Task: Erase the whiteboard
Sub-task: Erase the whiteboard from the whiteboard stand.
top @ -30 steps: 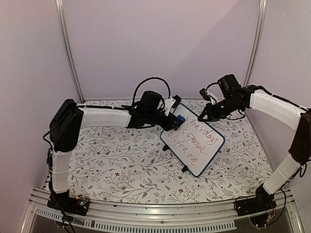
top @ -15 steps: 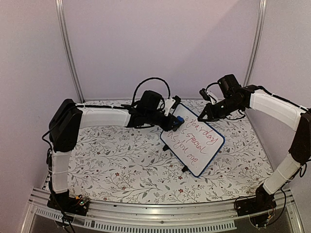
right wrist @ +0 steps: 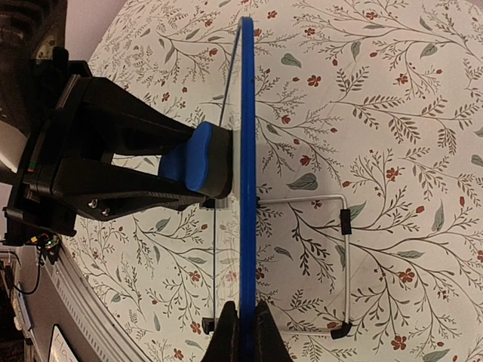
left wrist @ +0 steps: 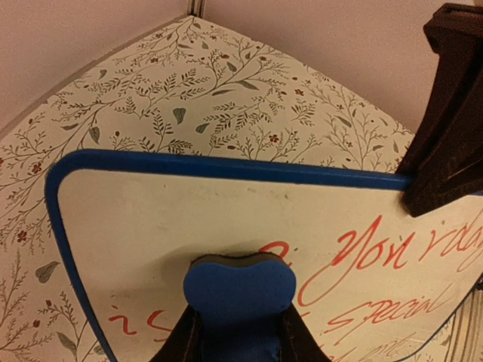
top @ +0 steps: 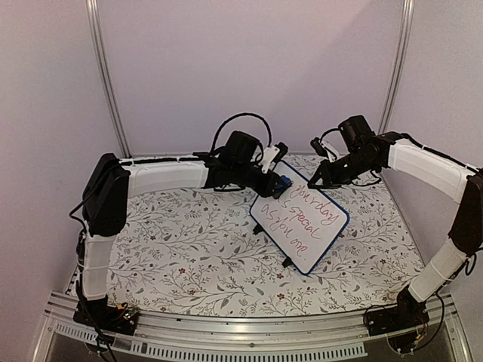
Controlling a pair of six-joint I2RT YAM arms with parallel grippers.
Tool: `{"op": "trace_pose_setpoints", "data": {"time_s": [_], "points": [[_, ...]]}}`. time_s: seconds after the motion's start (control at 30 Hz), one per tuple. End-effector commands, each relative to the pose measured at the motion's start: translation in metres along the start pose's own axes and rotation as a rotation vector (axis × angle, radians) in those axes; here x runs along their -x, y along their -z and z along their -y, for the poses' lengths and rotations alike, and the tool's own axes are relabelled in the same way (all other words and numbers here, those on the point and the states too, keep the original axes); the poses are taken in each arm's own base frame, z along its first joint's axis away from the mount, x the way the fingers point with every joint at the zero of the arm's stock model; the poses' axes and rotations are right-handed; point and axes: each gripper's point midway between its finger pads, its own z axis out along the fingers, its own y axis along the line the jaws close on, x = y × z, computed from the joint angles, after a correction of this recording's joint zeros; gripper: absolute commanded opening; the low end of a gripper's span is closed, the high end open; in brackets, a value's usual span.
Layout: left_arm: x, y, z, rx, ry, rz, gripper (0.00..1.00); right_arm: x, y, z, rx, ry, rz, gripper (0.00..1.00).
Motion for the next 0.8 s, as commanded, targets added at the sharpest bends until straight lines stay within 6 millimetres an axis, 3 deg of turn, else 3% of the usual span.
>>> {"op": "trace_pose_setpoints", "data": {"time_s": [0.0, 0.17, 0.6, 0.77], "points": [[0.002, -0.014, 0.021, -0.050, -0.030, 0.009, 0.00, -0.007, 0.001, -0.038, 0.146, 0.068, -0.042, 0.00], [0.008, -0.017, 0.024, -0.054, -0.027, 0.016, 0.00, -0.005, 0.002, -0.038, 0.144, 0.066, -0.038, 0.00], [-0.056, -0.014, 0.025, -0.034, 0.018, -0.083, 0.00, -0.005, 0.003, -0.039, 0.149, 0.065, -0.034, 0.00], [-0.067, -0.014, 0.022, -0.026, 0.023, -0.095, 0.00, -0.005, 0.002, -0.040, 0.152, 0.066, -0.036, 0.00]]}}
